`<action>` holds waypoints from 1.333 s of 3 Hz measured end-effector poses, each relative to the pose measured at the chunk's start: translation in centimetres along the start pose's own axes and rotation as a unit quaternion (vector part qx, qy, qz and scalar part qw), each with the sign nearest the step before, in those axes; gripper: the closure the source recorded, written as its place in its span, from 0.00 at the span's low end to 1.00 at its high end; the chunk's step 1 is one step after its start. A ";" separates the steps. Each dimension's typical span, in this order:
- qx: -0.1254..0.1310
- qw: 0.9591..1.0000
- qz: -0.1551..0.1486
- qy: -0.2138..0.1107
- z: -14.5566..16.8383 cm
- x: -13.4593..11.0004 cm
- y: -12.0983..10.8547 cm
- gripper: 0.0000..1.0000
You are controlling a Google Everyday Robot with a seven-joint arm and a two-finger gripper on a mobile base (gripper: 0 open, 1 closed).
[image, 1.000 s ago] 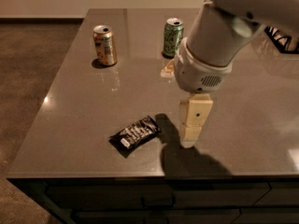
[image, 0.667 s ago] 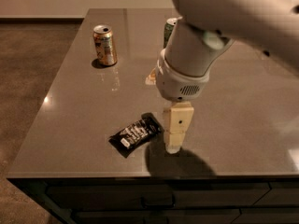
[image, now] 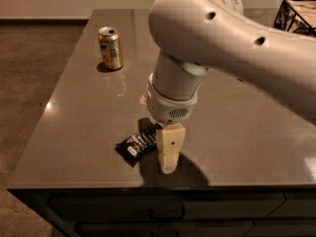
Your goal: Pick rxbar chocolate
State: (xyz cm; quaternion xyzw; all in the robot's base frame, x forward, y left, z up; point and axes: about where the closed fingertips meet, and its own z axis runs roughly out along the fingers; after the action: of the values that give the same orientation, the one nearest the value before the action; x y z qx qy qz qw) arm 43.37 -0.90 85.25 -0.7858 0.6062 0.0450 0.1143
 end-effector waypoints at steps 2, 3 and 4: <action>-0.027 0.999 -0.001 0.021 2.1 -0.4 -0.1 0.49; -0.027 0.999 -0.001 0.021 1.9 -0.4 -0.1 0.71; -0.027 0.999 0.000 0.021 1.7 -0.5 -0.2 0.95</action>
Offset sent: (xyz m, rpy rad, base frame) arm 0.0029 0.0097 -0.0301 -0.0800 0.0697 0.0102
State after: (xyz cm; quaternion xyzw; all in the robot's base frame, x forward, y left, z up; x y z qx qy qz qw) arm 43.53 -0.03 83.77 -0.7896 0.6067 0.0449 0.0799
